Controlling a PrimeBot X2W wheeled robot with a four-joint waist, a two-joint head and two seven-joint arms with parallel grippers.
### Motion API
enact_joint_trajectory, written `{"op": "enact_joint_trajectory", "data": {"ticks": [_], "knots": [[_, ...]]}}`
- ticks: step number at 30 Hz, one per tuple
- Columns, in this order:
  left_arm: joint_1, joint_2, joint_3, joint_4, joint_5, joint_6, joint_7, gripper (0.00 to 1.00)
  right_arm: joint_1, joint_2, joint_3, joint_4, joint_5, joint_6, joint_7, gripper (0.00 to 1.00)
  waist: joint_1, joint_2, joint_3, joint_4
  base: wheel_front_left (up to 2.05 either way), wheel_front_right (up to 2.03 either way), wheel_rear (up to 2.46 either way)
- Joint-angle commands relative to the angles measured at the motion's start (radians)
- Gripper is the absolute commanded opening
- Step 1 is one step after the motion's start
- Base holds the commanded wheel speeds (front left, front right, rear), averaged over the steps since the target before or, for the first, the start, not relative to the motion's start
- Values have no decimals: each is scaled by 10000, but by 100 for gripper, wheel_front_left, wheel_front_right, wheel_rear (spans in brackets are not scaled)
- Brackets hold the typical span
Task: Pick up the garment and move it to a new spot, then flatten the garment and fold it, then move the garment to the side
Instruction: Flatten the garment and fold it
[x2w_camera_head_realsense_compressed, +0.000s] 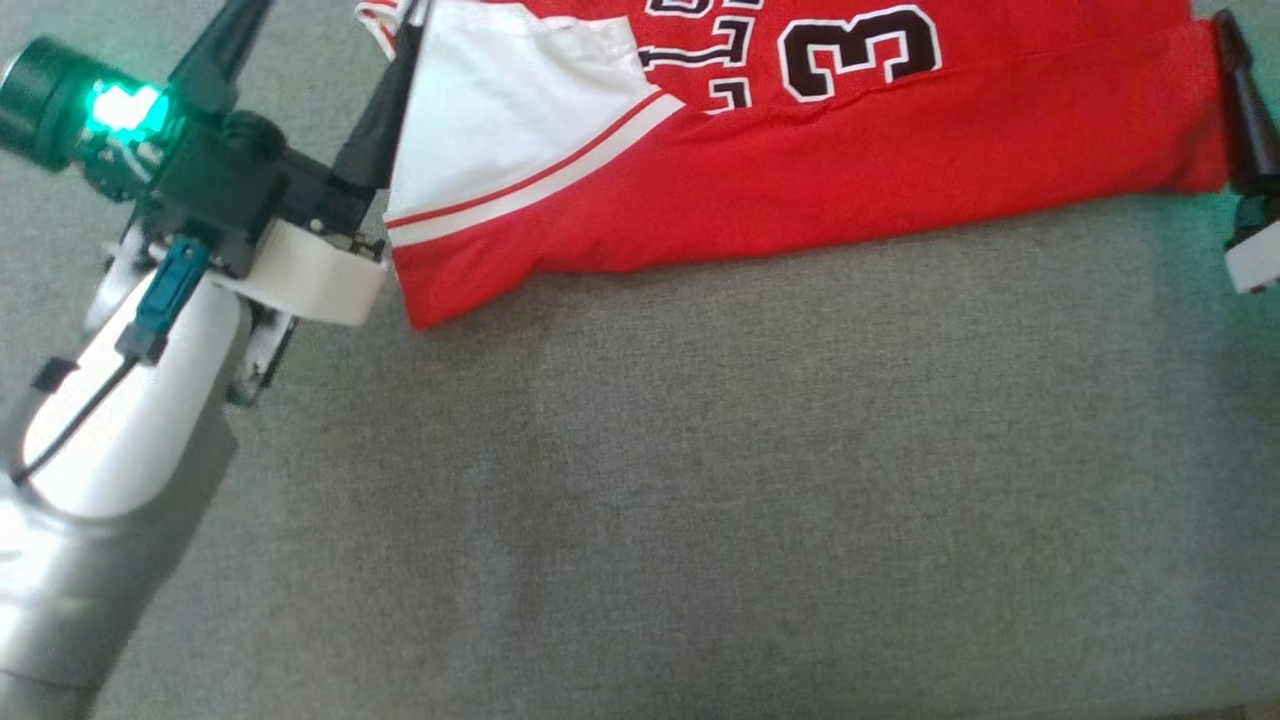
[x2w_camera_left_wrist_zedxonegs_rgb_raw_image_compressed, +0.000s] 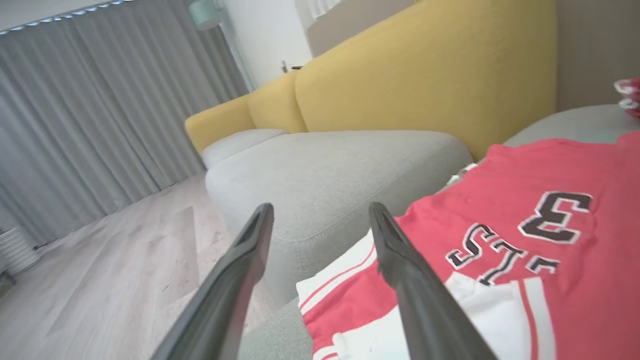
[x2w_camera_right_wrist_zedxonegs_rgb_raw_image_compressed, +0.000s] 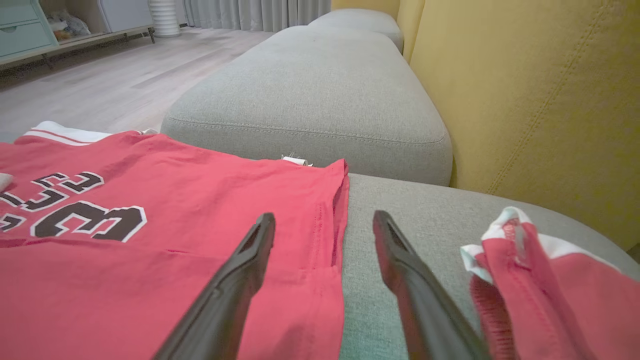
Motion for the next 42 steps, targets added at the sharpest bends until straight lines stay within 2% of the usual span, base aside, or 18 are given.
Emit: {"op": "enact_joint_trajectory", "data": {"ticks": [1,7,11,18,21,25,26,27,28,33,42], "knots": [[-97,314,523,-247,-50,114,-80,100,144,-182,-30,-193,-57,-7,-53,100,-1,0,-49,-25,0,0,0],[1940,-570,865,-379,-987,1271,-449,100,737,265,-564,-393,-272,-7,-53,100,-1,0,-474,-87,0,0,0],[3622,-1213,887,-153,-1831,1768,-455,100,1269,573,-834,-479,-376,-7,-53,100,-1,0,-789,-125,0,0,0],[4472,-1670,1026,634,-2468,2458,225,100,1603,845,-897,-482,-546,-7,-53,100,-1,0,-969,-223,0,0,0],[4464,-1657,945,828,-2538,2462,563,100,1666,909,-875,-477,-578,-7,-53,100,-1,0,-977,-264,0,0,0],[4385,-1587,599,971,-2573,2104,1041,98,1675,952,-861,-412,-551,-7,-53,100,-1,0,-996,-332,0,0,0],[4385,-1570,501,997,-2579,2011,1162,57,1677,962,-853,-385,-543,-7,-53,100,-1,0,-1012,-348,0,0,0],[4394,-1564,418,1000,-2591,1928,1249,31,1681,972,-843,-353,-534,-7,-53,100,-1,0,-1036,-362,0,0,0],[4409,-1553,347,995,-2592,1870,1315,0,1688,985,-838,-307,-517,-7,-53,100,-1,0,-1066,-373,0,0,0],[4502,-1437,241,808,-2483,1823,1125,0,1766,1036,-581,178,-269,-7,-53,100,-1,0,-1252,-332,0,0,0],[4516,-991,336,51,-2206,1995,782,0,1355,1187,249,1814,859,-7,-16,100,-1,0,-1481,-106,0,0,0]]}}
